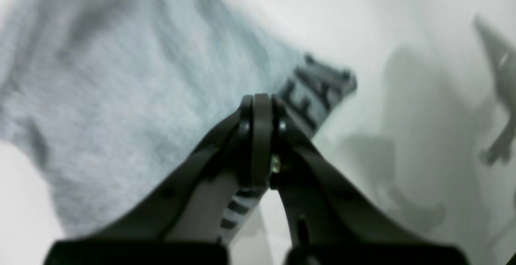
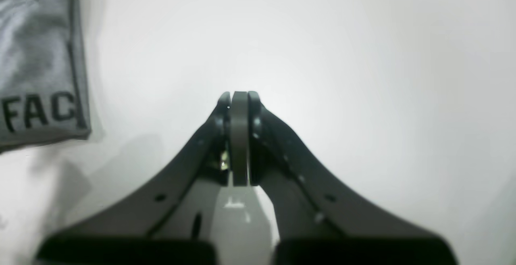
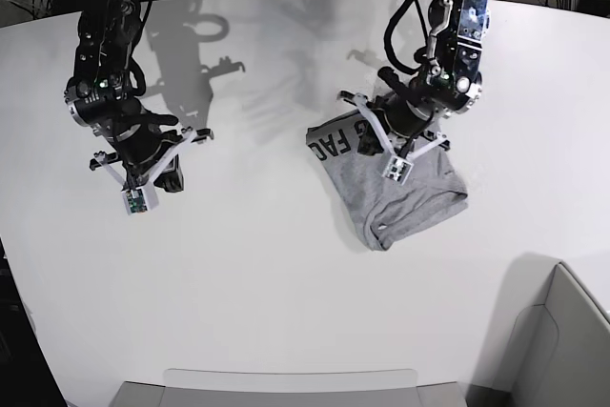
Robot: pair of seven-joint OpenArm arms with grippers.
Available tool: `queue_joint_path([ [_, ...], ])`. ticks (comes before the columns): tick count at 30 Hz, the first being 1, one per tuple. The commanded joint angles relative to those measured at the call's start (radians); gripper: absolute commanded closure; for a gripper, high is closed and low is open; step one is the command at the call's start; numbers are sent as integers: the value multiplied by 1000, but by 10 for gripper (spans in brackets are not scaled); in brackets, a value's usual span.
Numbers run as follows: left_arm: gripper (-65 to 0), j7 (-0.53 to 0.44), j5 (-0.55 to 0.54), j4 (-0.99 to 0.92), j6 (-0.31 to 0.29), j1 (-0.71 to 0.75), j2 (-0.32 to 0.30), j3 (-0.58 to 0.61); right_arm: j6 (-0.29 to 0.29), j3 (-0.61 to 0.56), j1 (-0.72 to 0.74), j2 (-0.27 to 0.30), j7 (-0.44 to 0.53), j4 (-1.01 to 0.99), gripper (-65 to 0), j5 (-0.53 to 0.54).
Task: Fold the T-shirt properly
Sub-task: 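Carry the folded bundle with the left gripper to the table's side and release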
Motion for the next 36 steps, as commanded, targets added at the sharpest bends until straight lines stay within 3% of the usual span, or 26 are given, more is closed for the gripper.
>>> queue_joint_path([
  [1, 0, -31, -2, -15, 5, -18, -8, 17, 5, 7, 17, 5, 22, 17, 0, 10],
  [6, 0, -94, -2, -234, 5, -64, -18, 28, 6, -2, -3, 3, 25, 19, 0, 10],
  [10, 0, -125, -2, -342, 5, -100, -97, 28, 8, -2, -6, 2, 23, 20, 0, 10],
  [16, 0, -128, -2, -353, 5, -104, -269, 24, 8, -1, -33, 3, 23, 22, 0, 10],
  [25, 0, -186, -2, -406, 2, -98, -416, 24, 8, -2, -52, 5, 28, 24, 0, 10],
  [31, 0, -194, -2, -260, 3, -97, -455, -37, 9, -2, -50, 3, 31, 77, 0, 12],
  [34, 0, -191, -2, -132, 3, -84, -412, -173, 9, -2, -35, 3, 48, 123, 0, 13],
  [36, 0, -191, -2, -30, 3, -77, -355, -293, 9, -2, -33, 3, 114, 133, 0, 13],
])
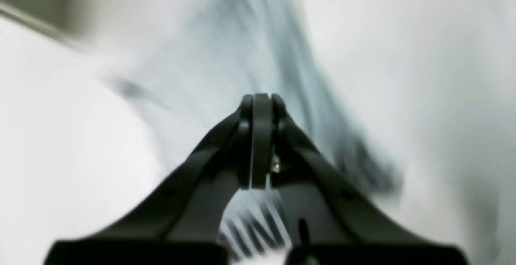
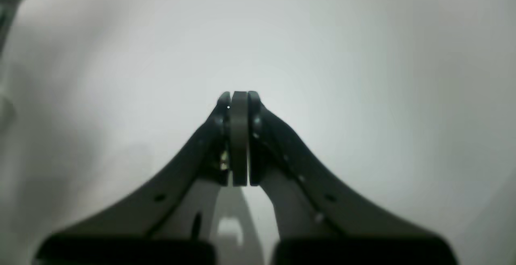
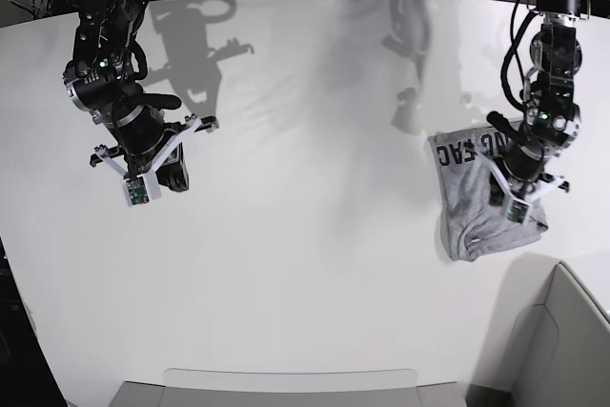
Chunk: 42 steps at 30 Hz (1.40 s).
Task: Fold the T-shirt properly
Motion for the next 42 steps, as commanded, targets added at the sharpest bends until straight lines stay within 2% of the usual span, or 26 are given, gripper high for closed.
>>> queue_joint_path([
  [1, 0, -19, -2, 66, 4, -10, 30, -65, 6, 4, 10, 7, 66, 17, 0, 6],
  [3, 0, -20, -2, 161, 4, -10, 116, -185, 6, 4, -14, 12, 152, 19, 0, 6],
  [5, 0, -22, -2, 240, 4, -9, 202, -285, 6, -9, -55, 39, 229, 20, 0, 6],
  [7, 0, -23, -2, 296, 0, 22, 271, -363, 6, -72, -99, 76, 281, 22, 0, 6],
  [9, 0, -25, -4, 321, 2, 74, 310, -394, 6, -147, -167, 125, 333, 22, 0, 6],
  [12, 0, -25, -4, 321, 4, 146, 315, -397, 1, -242, -284, 160, 453, 23, 0, 6],
  [15, 0, -54, -7, 324, 4, 246, 318, -400, -3, -248, -412, 156, 560, 23, 0, 6],
  [19, 0, -117, -7, 324, 4, 398, 314, -395, -6, -236, -564, 148, 614, 23, 0, 3],
  [24, 0, -129, -8, 325, 4, 559, 309, -400, -6, -142, -762, 114, 620, 25, 0, 1],
  [27, 0, -129, -13, 325, 4, 628, 261, -434, -6, -53, -867, 99, 620, 25, 0, 1],
  [30, 0, -126, -102, 325, 4, 674, 225, -477, -6, 4, -939, 99, 620, 25, 0, 1],
  [36, 0, -119, -231, 325, 4, 823, 218, -593, -6, 2, -1048, 128, 609, 23, 0, 1],
  [42, 0, -117, -257, 324, 4, 970, 235, -590, -6, -15, -1094, 165, 516, 11, 0, 1],
])
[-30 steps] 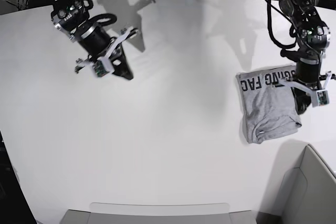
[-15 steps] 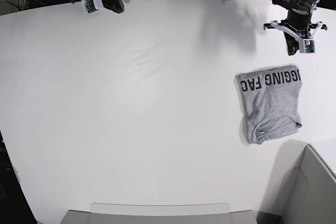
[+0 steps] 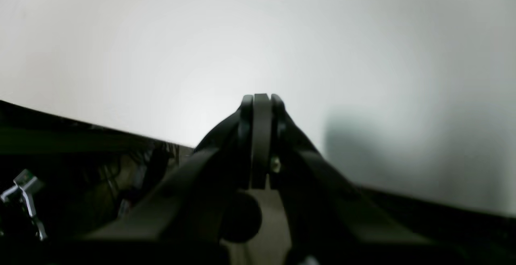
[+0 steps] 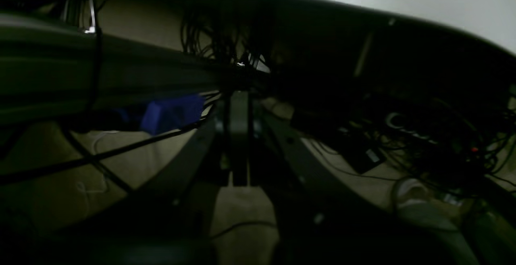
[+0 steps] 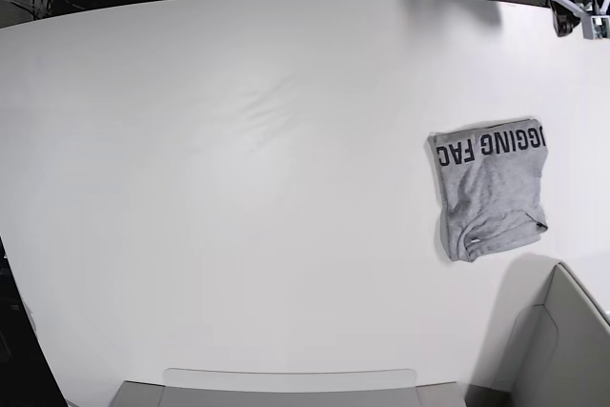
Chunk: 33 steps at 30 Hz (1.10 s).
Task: Fold the T-shirt properly
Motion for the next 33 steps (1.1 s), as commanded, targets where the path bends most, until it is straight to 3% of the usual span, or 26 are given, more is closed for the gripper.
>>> queue_joint_path([
  [1, 0, -2, 2, 15, 5, 28, 8, 0, 5, 6, -24, 24, -2, -6, 0, 5],
  [6, 0, 163, 3, 11, 5, 38, 27, 12, 5, -31, 0, 88, -5, -207, 0, 5],
  [10, 0, 202, 5, 2, 7, 38, 31, 33, 5, -138, 88, 145, -2, -412, 0, 5],
  [13, 0, 225, 15, -38, 7, 48, 31, 95, 5, -209, 149, 154, 40, -546, 0, 5],
  [19, 0, 211, 158, -185, 8, 51, 33, 273, 5, -315, 286, 171, 51, -776, 0, 5],
  [24, 0, 126, 177, -389, 8, 43, 28, 402, 5, -379, 396, 166, 55, -985, 0, 5],
  [30, 0, 83, 200, -674, 8, -95, 28, 446, 5, -496, 548, 165, 198, -1245, 0, 3],
  [33, 0, 47, 241, -857, 8, -212, 28, 446, 5, -553, 671, 125, 284, -1442, 0, 3],
])
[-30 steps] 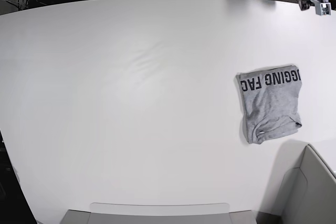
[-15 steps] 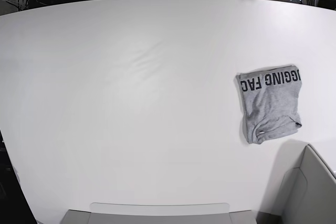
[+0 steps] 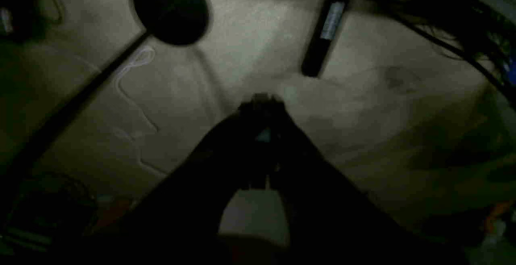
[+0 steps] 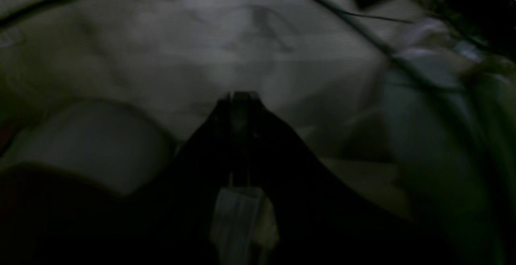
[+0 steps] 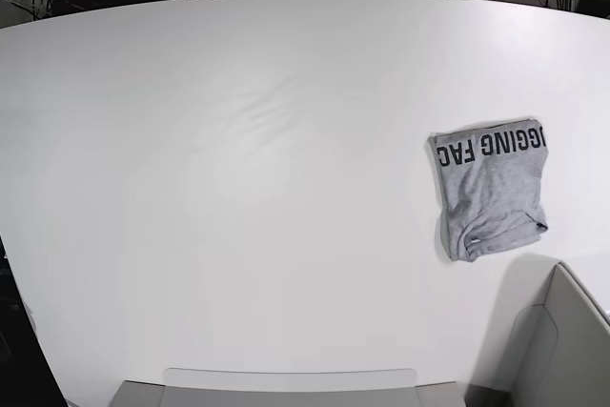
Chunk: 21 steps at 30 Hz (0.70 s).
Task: Fold the T-shirt properly
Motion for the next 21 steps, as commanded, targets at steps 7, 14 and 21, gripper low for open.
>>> queue_joint_path([
  [7, 0, -47, 5, -181, 1, -74, 4, -2, -211, -133, 109, 24, 142, -126, 0, -1],
  [14, 0, -188, 5, -365, 1, -148, 27, 142, -551, -222, 176, 33, 378, -268, 0, -1],
  [21, 0, -358, 6, -530, 1, -209, 27, 214, -616, -464, 199, 68, 440, -281, -130, -3],
])
